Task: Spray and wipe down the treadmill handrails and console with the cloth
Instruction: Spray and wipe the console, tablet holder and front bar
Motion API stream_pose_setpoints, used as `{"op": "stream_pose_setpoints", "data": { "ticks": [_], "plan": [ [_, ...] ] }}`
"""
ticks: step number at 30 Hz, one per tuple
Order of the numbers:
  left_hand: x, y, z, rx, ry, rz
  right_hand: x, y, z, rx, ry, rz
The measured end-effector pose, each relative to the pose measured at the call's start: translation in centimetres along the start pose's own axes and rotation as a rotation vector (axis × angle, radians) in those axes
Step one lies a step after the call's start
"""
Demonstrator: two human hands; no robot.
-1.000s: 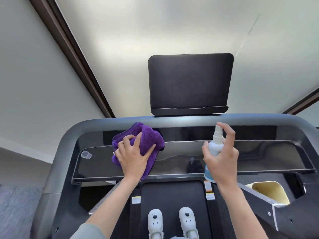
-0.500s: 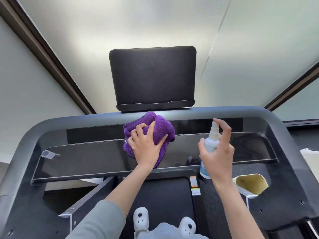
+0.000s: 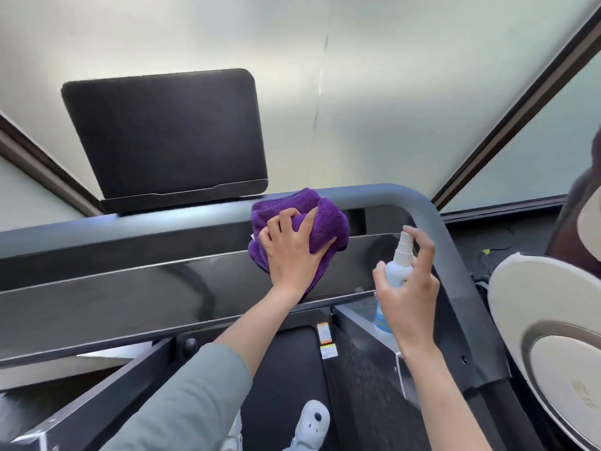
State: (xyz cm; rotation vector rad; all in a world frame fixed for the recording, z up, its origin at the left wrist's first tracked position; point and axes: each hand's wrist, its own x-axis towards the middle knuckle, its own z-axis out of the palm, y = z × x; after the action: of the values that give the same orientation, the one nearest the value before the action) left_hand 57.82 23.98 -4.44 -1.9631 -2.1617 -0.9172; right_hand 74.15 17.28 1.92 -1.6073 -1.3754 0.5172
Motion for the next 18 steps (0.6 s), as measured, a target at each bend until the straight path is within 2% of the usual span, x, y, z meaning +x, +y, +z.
{"op": "stream_pose_setpoints", "data": {
  "ticks": [8,14,18],
  "plan": [
    [0.5,9.0,2.6,-0.082,-0.210,0.170,0.6,1.8,-4.5,0.018,0.103,0.065],
    [1.0,8.4,2.4,-0.180,-0.343,0.489,-0.2,2.8,-6.1,-0.006,0.152,0.077],
    [0.9,8.2,1.9,-0.211,-0.386,0.463,-0.8,3.0,-6.1,-0.103,0.214,0.111]
  ]
}}
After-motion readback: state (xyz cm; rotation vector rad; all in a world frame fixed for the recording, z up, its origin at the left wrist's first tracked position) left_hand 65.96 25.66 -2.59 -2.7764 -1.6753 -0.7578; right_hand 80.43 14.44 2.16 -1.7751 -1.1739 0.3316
